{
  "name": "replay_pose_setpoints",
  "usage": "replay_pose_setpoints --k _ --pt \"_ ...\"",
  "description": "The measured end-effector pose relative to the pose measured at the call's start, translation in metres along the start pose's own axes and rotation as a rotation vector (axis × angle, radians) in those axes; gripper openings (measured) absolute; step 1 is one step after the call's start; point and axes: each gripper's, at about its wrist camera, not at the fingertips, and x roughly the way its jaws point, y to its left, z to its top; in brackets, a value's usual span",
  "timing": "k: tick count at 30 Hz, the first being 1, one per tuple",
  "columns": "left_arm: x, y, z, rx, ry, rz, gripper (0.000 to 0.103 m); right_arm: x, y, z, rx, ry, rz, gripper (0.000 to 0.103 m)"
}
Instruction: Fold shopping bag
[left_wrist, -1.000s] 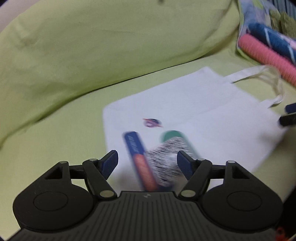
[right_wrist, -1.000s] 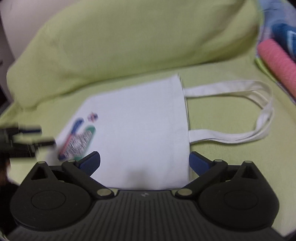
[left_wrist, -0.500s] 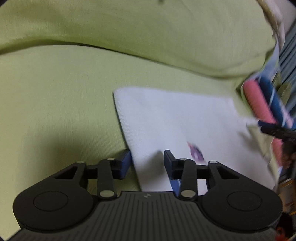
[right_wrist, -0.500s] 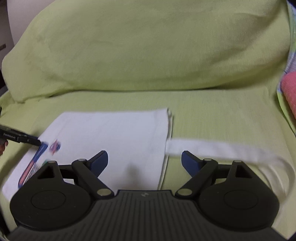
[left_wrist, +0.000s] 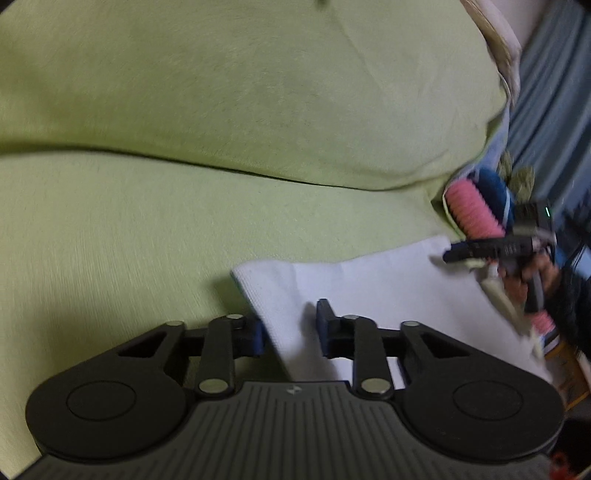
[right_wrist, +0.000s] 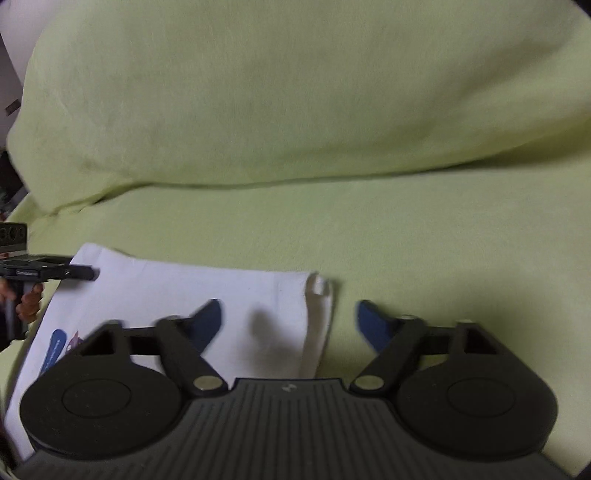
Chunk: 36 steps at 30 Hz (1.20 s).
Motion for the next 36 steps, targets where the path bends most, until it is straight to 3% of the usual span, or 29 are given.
replay_pose_setpoints --k 1,2,5,12,14,17,20,24,25,28,30,31,33,34,36 --pt "0.001 -0.003 0.0 0.017 0.003 0.008 0.016 0.007 -0.004 0.004 0.008 0.016 0.022 0.062" --pt "-0.001 -0.006 -0.001 0.032 0.005 0.012 0.011 0.008 -0.005 0.006 0.007 0.018 0.031 0.039" --pt "-0.014 -0.024 0.0 0.124 -0.02 0.017 0.005 0.007 -0.007 0.009 0.004 0.007 0.071 0.03" --pt "-0.08 -0.086 -0.003 0.332 -0.034 0.02 0.004 -0.073 0.045 -0.011 -0.251 -0.196 0.04 0.029" --pt "-0.103 -0.108 -0.012 0.392 -0.022 0.032 0.004 -0.1 0.064 -0.031 -0.329 -0.208 0.023 0.029" --pt "-0.129 -0.145 -0.039 0.499 0.012 0.054 0.004 -0.139 0.093 -0.061 -0.446 -0.226 -0.003 0.029" --pt "-0.137 -0.173 -0.077 0.602 0.098 0.092 0.005 -0.178 0.121 -0.09 -0.563 -0.238 -0.03 0.029" --pt "-0.134 -0.198 -0.125 0.713 0.212 0.154 0.015 -0.189 0.141 -0.142 -0.714 -0.1 -0.11 0.027" --pt "-0.131 -0.202 -0.136 0.746 0.25 0.18 0.023 -0.188 0.144 -0.153 -0.741 -0.059 -0.121 0.027" --pt "-0.123 -0.215 -0.162 0.849 0.366 0.249 0.032 -0.17 0.155 -0.187 -0.862 0.126 -0.187 0.026" --pt "-0.126 -0.225 -0.175 0.922 0.398 0.289 0.031 -0.159 0.161 -0.205 -0.938 0.189 -0.266 0.024" --pt "-0.13 -0.232 -0.179 0.941 0.401 0.299 0.031 -0.159 0.164 -0.21 -0.953 0.184 -0.288 0.025" --pt "-0.145 -0.241 -0.183 0.938 0.392 0.317 0.032 -0.171 0.169 -0.209 -0.912 0.147 -0.297 0.036" --pt "-0.153 -0.246 -0.184 0.935 0.372 0.328 0.032 -0.18 0.173 -0.208 -0.875 0.114 -0.289 0.047" --pt "-0.167 -0.259 -0.185 0.925 0.294 0.347 0.032 -0.2 0.178 -0.208 -0.8 0.034 -0.28 0.052"
